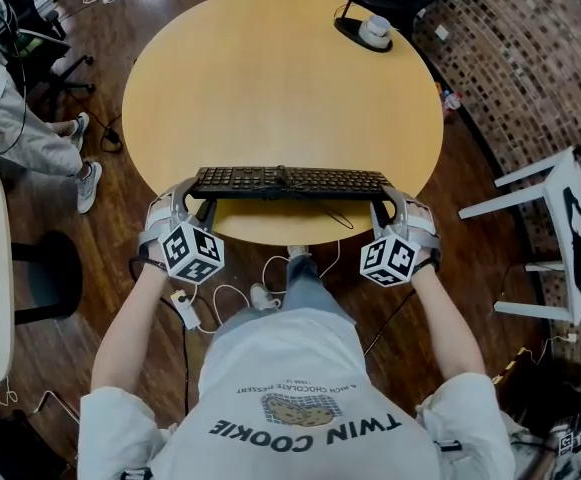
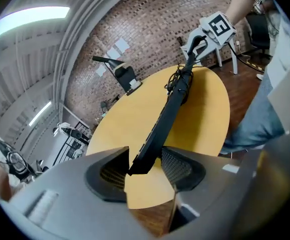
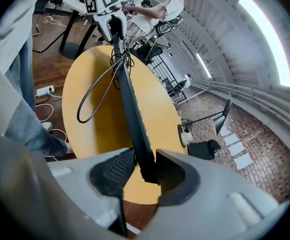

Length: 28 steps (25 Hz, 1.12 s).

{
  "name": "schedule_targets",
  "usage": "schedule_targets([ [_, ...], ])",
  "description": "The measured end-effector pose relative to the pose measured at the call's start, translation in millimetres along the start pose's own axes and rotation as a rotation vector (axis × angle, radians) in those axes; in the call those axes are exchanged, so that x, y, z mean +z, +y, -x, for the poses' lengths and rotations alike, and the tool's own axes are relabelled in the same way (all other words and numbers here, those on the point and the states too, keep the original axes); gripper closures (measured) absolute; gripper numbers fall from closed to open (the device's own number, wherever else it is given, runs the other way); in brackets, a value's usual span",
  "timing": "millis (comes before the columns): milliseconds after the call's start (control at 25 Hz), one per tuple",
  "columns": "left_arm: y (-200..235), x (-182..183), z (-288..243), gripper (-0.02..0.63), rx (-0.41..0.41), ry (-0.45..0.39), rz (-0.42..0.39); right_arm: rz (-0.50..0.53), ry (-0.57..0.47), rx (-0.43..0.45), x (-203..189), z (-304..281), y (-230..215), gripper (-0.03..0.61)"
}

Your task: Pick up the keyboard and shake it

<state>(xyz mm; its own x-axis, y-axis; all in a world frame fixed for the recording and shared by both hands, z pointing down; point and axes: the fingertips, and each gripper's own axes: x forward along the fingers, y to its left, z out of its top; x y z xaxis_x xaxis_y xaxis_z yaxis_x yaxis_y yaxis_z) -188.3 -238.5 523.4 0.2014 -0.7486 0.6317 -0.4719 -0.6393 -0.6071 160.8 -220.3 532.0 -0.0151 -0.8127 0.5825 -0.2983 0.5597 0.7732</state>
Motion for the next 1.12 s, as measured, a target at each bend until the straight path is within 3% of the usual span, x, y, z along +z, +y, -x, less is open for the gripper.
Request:
schedule_targets([
  [160, -24, -8, -5, 0.439, -0.059, 0.046, -0.094, 0.048, 0.023, 0.005, -5, 2, 12, 0.459],
  [560, -40, -20, -13, 0.437, -0.104, 0.095, -0.195, 0.118, 0.08, 0.049, -11, -5, 38, 0.468],
  [1120, -62, -32, -24, 0.431, -0.237, 0.183, -0.255, 0.204, 0.175, 0.159, -23, -26, 55, 0.458],
])
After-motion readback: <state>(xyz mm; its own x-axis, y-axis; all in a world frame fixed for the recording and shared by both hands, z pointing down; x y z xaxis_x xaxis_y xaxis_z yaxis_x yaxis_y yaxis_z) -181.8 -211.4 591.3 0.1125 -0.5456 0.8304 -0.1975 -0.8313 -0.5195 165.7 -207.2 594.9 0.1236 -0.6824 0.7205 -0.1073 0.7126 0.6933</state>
